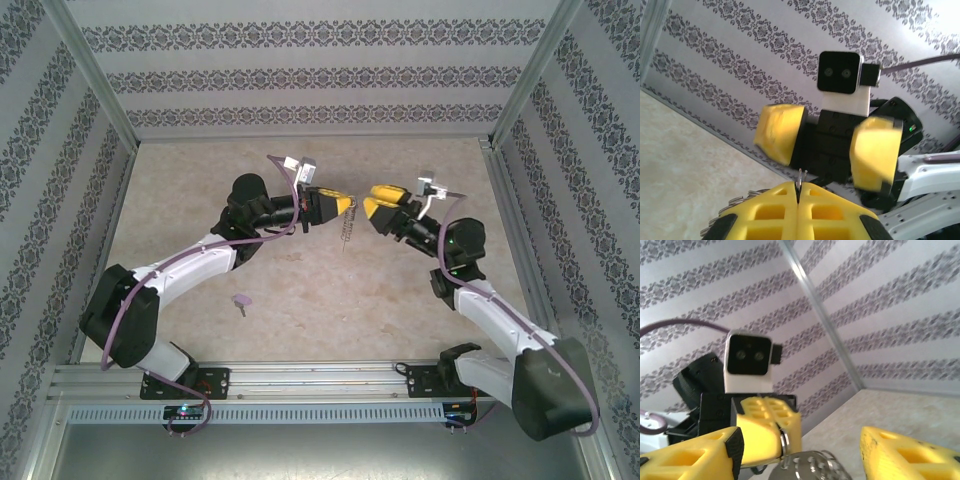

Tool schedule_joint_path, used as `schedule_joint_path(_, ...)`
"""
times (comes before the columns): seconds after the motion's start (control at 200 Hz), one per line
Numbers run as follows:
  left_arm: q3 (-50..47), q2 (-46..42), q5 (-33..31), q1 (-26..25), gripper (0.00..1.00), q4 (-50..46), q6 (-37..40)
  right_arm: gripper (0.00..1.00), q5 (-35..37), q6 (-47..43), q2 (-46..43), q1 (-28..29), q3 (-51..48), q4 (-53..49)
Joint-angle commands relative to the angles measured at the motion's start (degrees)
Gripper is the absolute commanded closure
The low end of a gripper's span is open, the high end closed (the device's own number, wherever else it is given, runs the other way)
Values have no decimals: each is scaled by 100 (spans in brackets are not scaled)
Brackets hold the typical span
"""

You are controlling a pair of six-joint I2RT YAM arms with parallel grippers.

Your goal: Put the keys on the keyring

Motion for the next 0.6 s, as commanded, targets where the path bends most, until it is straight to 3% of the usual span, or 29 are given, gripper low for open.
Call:
schedule_joint_path(0.0, -14, -415, -41, -69, 100, -151, 1131, 33, 284, 88, -405, -279, -276, -160)
schedule_joint_path(0.26, -265, -732, -229, -69, 100, -325, 2755, 31, 325, 21, -609, -356, -661, -485)
schedule_joint_path(0.595, -950, -798, -466, -69, 100, 936, 3499, 31, 290, 20, -583, -345, -874, -509)
